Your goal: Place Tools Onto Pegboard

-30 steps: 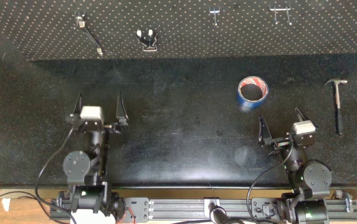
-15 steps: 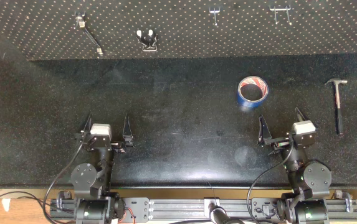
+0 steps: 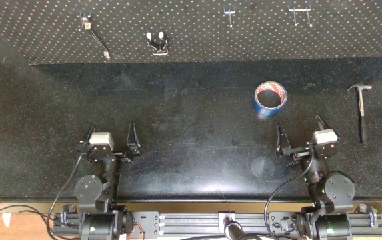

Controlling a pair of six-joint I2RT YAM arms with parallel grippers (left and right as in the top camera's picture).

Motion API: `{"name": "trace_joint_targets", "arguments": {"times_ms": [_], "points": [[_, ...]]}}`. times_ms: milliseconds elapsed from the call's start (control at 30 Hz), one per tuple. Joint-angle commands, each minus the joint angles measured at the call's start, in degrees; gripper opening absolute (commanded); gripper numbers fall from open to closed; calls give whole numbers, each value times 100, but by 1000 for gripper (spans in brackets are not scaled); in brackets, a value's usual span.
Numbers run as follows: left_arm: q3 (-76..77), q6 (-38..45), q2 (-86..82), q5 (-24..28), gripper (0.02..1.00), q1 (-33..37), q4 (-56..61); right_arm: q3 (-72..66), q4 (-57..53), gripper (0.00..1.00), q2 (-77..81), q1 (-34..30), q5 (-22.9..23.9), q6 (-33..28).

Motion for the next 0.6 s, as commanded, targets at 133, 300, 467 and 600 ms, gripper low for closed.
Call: {"name": "trace_joint_targets", "arguments": {"times_ms": [133, 300, 467, 600], "points": [[-4, -94, -81, -105, 996, 35, -46, -24, -17, 974, -37, 39, -9, 44], [-4, -94, -81, -103, 996, -638, -46, -24, -20, 976, -35, 39, -9, 44], [-4, -94, -81, -103, 996, -732, -46, -24, -17, 976, -37, 39, -9, 44], [-4, -94, -81, -103, 993, -732, -46, -24, -20, 976, -35, 39, 13, 20]]}}
